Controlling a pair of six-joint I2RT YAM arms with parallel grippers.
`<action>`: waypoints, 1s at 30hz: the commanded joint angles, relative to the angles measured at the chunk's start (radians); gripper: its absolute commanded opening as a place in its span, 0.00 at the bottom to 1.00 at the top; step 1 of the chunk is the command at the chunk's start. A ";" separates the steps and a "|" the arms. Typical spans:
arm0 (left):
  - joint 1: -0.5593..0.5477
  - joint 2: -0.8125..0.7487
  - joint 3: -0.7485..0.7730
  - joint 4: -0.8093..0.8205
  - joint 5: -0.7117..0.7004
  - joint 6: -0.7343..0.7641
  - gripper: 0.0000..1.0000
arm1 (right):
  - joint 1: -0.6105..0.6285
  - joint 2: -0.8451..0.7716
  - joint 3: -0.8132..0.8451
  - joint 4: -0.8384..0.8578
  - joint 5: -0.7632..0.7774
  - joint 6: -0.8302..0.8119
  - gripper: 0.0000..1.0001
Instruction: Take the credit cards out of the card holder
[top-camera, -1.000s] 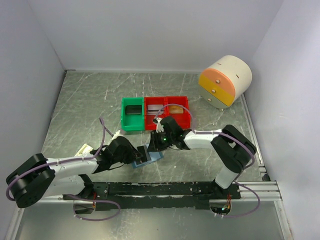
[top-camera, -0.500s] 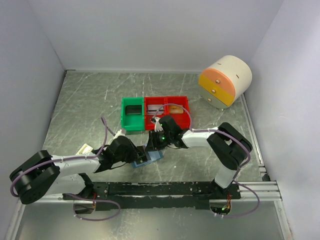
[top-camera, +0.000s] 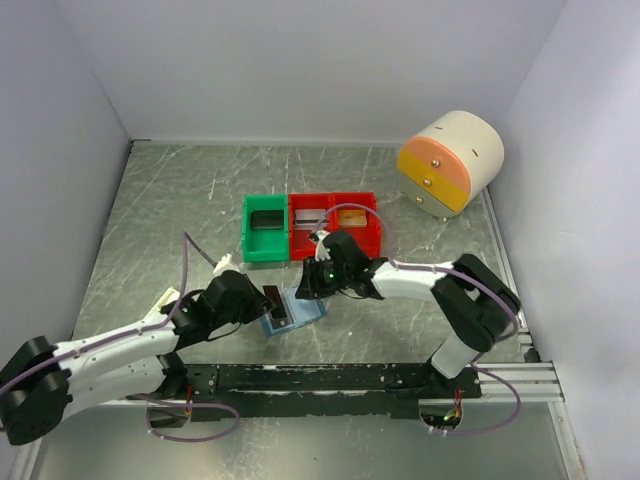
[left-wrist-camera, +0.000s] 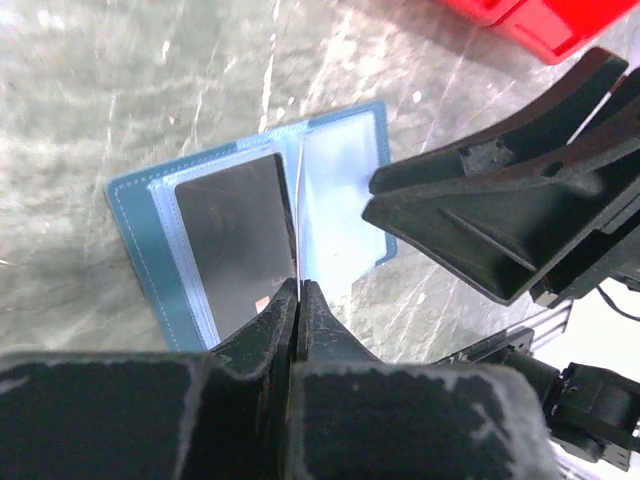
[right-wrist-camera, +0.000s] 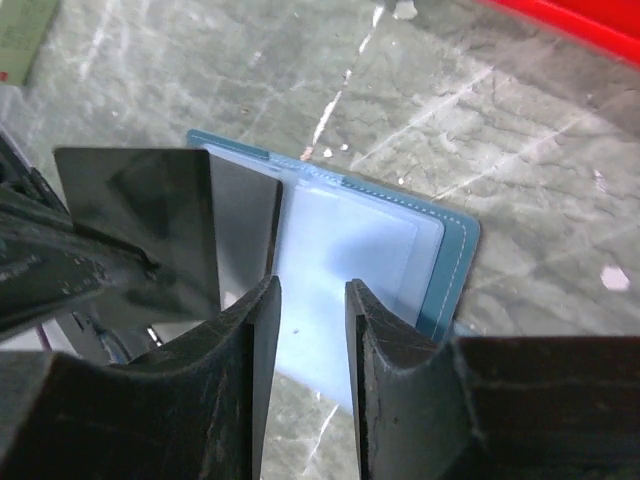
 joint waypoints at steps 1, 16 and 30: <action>0.000 -0.124 0.119 -0.234 -0.119 0.208 0.07 | -0.002 -0.174 -0.053 0.013 0.099 -0.011 0.35; 0.163 -0.290 0.279 -0.241 0.249 0.632 0.07 | -0.104 -0.710 -0.319 0.094 0.312 0.116 0.68; 0.341 -0.231 0.120 0.388 0.848 0.397 0.07 | -0.131 -0.629 -0.341 0.586 -0.222 0.278 0.74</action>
